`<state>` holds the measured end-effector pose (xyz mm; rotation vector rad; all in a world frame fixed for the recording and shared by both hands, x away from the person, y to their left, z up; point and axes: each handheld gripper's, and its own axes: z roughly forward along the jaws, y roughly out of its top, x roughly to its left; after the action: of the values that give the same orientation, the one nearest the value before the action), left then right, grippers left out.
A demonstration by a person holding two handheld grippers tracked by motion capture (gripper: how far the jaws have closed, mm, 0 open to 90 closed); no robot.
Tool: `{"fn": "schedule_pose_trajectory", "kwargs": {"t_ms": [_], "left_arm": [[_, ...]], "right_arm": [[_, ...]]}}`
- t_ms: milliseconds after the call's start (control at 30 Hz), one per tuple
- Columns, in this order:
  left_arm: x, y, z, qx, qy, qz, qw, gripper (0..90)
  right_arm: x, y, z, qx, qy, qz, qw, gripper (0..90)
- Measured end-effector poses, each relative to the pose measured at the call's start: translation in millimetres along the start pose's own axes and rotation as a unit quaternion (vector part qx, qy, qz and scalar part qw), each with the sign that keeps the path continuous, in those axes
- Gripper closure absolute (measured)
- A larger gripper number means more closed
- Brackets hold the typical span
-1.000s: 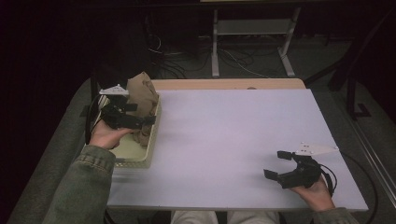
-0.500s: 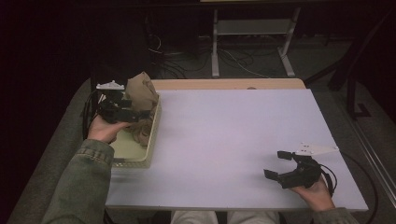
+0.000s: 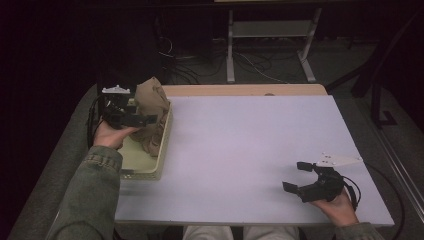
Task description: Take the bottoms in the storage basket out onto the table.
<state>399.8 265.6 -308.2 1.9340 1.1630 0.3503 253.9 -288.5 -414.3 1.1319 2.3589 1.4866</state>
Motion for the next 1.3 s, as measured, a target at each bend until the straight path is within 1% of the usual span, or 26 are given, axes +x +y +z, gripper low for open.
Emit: {"fn": "schedule_pose_trajectory", "kwargs": {"t_ms": [33,100,200,300,367,467,500,533,633,667,733,800,833,900,1000,1033,1067,1100,1167,1300], "left_arm": [[2.9,0.3,0.2,-0.001,0.003,0.001,1.0000,0.0],[4.1,0.3,0.2,-0.004,0.004,0.000,1.0000,0.0],[7.6,0.2,1.8,-0.008,0.007,-0.006,0.9999,0.0],[9.9,0.0,3.1,-0.007,0.010,-0.007,0.9999,0.0],[11.7,-0.1,4.6,-0.011,0.011,-0.013,0.9998,0.0],[14.5,0.2,7.2,-0.016,0.012,-0.014,0.9997,0.0],[16.0,-0.1,9.6,-0.019,0.014,-0.020,0.9995,0.0],[16.0,-0.1,9.6,-0.019,0.014,-0.020,0.9995,0.0],[18.7,-0.3,12.6,-0.028,0.022,-0.019,0.9992,0.0],[19.9,-0.3,15.3,-0.029,0.025,-0.022,0.9990,0.0],[21.3,0.1,17.6,-0.030,0.029,-0.022,0.9989,0.0],[22.3,0.3,18.5,-0.031,0.029,-0.023,0.9989,0.0],[23.5,0.5,20.8,-0.036,0.030,-0.028,0.9985,0.0],[23.9,0.5,22.3,-0.038,0.028,-0.031,0.9984,0.0],[24.8,0.0,29.4,-0.033,0.027,-0.032,0.9986,0.0],[24.8,0.0,29.4,-0.033,0.027,-0.032,0.9986,0.0],[25.4,-0.2,33.0,-0.030,0.025,-0.035,0.9986,0.0],[25.4,-0.2,33.0,-0.030,0.025,-0.035,0.9986,0.0],[26.4,-0.7,37.4,-0.022,0.026,-0.035,0.9988,0.0],[28.4,-2.3,42.3,-0.026,0.032,-0.044,0.9982,0.0]], "right_arm": [[0.1,-0.1,0.0,-0.001,0.000,0.000,1.0000,0.7],[0.1,-0.1,0.0,-0.001,-0.001,0.000,1.0000,0.7],[0.0,-0.4,-0.1,0.000,-0.002,0.002,1.0000,0.7],[0.1,-0.4,-0.1,0.001,-0.003,0.002,1.0000,0.7],[0.1,-0.5,0.0,0.000,-0.003,0.000,1.0000,0.7],[0.1,-0.5,-0.2,0.001,-0.003,0.001,1.0000,0.7],[0.1,-0.6,-0.2,0.001,-0.003,0.001,1.0000,0.7],[0.1,-0.6,-0.3,0.001,-0.003,0.001,1.0000,0.7],[-0.1,-1.0,-0.3,0.001,-0.004,-0.001,1.0000,0.7],[-0.2,-1.1,-0.2,0.001,-0.005,0.000,1.0000,0.7],[-0.5,-1.4,0.1,0.001,-0.006,-0.001,1.0000,0.7],[-0.6,-1.5,0.1,0.002,-0.007,-0.001,1.0000,0.7],[-0.7,-1.6,0.0,0.002,-0.007,-0.001,1.0000,0.7],[-0.9,-1.6,0.0,0.002,-0.007,-0.001,1.0000,0.7],[-1.1,-1.7,0.0,0.003,-0.008,0.000,1.0000,0.7],[-1.1,-1.8,0.0,0.004,-0.007,0.000,1.0000,0.7],[-1.1,-1.9,0.0,0.004,-0.007,0.000,1.0000,0.7],[-1.0,-1.9,0.0,0.004,-0.008,0.000,1.0000,0.7],[-0.9,-1.9,-0.4,0.004,-0.008,-0.001,1.0000,0.7],[-1.8,-2.3,-0.7,0.003,-0.009,-0.001,1.0000,0.7]]}}
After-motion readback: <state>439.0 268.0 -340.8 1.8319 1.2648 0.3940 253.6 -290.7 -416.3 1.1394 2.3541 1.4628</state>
